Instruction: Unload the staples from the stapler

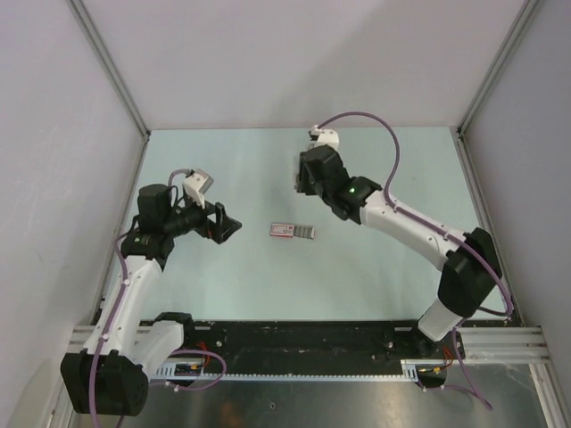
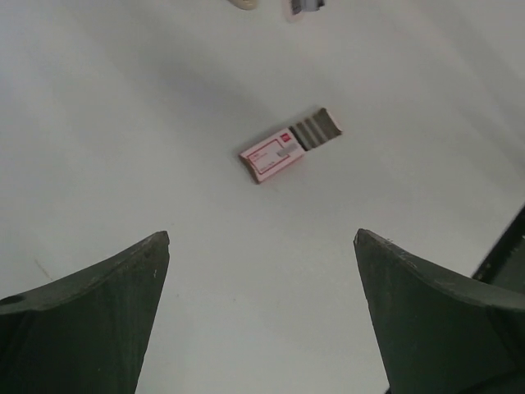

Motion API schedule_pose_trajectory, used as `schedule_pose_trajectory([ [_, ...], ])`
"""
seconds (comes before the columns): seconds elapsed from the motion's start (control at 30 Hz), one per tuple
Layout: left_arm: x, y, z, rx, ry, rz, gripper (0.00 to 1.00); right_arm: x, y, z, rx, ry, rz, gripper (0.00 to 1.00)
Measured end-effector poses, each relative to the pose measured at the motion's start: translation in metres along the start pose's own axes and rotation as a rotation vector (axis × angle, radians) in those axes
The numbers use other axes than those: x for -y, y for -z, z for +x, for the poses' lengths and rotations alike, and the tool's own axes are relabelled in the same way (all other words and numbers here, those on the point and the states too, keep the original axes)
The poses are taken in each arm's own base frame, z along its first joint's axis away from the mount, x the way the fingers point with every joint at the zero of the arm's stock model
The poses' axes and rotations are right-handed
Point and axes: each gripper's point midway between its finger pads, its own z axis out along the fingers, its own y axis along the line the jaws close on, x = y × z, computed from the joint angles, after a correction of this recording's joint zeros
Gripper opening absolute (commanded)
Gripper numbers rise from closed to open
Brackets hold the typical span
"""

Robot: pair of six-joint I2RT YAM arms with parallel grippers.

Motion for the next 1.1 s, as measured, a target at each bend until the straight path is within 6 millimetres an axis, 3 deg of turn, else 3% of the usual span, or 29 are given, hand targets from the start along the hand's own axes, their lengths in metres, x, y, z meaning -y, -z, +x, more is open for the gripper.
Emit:
schedule_pose_trajectory([
  [0.13, 0.016, 0.008, -0.002, 0.015, -0.027, 0.063, 1.00, -0.059, 0.035, 0.004, 0.031, -0.017, -0.131, 0.00],
  [0.23, 0.023, 0.013, 0.002, 0.021, -0.074, 0.085, 0.99, -0.086, 0.047, 0.022, 0.001, -0.033, -0.195, 0.00],
  [0.4, 0.022, 0.013, 0.026, -0.019, -0.117, 0.093, 0.99, -0.112, 0.060, 0.044, -0.049, -0.059, -0.260, 0.00],
  [0.7, 0.014, 0.002, 0.089, -0.165, -0.180, 0.150, 0.97, -0.165, 0.068, 0.093, -0.155, -0.089, -0.383, 0.00],
  [0.83, 0.003, 0.003, 0.096, -0.163, -0.220, 0.152, 0.91, -0.178, 0.072, 0.110, -0.203, -0.102, -0.424, 0.00],
  [0.97, -0.014, 0.005, 0.102, -0.169, -0.241, 0.129, 0.85, -0.184, 0.073, 0.113, -0.218, -0.128, -0.454, 0.00],
  [1.1, -0.017, 0.004, 0.113, -0.181, -0.268, 0.144, 0.83, -0.190, 0.076, 0.114, -0.230, -0.151, -0.487, 0.00],
])
